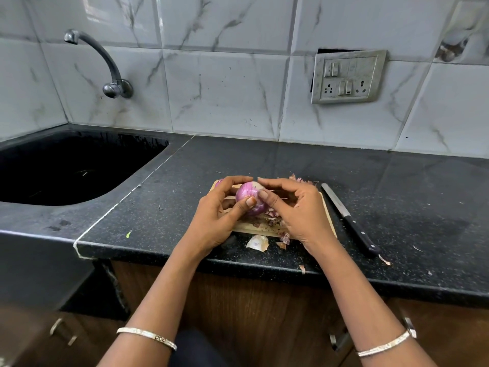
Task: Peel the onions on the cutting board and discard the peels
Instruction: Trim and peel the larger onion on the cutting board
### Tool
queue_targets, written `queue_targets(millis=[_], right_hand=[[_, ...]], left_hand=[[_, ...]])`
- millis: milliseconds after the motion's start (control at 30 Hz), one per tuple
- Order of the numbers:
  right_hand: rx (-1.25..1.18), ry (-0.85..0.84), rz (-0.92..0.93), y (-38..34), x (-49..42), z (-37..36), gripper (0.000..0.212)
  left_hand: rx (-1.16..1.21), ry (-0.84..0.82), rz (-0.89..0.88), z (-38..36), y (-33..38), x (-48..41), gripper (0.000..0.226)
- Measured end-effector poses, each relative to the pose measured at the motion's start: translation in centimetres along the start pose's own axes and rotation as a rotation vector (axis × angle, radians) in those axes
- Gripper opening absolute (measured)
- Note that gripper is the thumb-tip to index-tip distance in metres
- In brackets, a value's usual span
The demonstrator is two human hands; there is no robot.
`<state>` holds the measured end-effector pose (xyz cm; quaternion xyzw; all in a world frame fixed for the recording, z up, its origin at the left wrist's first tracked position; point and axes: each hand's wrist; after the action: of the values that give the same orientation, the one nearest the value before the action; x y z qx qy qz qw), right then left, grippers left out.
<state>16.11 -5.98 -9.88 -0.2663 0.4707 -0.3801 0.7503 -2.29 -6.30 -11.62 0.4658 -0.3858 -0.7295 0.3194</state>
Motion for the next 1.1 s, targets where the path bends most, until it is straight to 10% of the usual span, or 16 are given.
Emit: queue_targets(millis=[167, 433, 1100], right_hand=[[-0.299, 0.106, -0.151, 0.5, -0.1, 0.6, 0.012], [0.053, -0.142, -0.1, -0.1, 0.2, 0.2, 0.036], [0.473, 0.075, 0.111, 0.4, 0.0, -0.6, 0.008]], left_hand=[[-0.05, -0.001, 0.025, -0.2, 0.3, 0.0, 0.039], [0.088, 0.056, 0.047, -0.1, 0.0, -0.2, 0.035], [0.203, -0.043, 0.071, -0.1, 0.8, -0.1, 0.029]])
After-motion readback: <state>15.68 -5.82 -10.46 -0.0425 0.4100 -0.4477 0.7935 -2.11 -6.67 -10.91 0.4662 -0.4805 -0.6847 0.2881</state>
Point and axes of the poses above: each hand's wrist, its own x-axis away from the middle knuckle, its own z-axis out of the back of the hand, y = z × x, and after that the axes turned 12 degrees about -y, right-handed
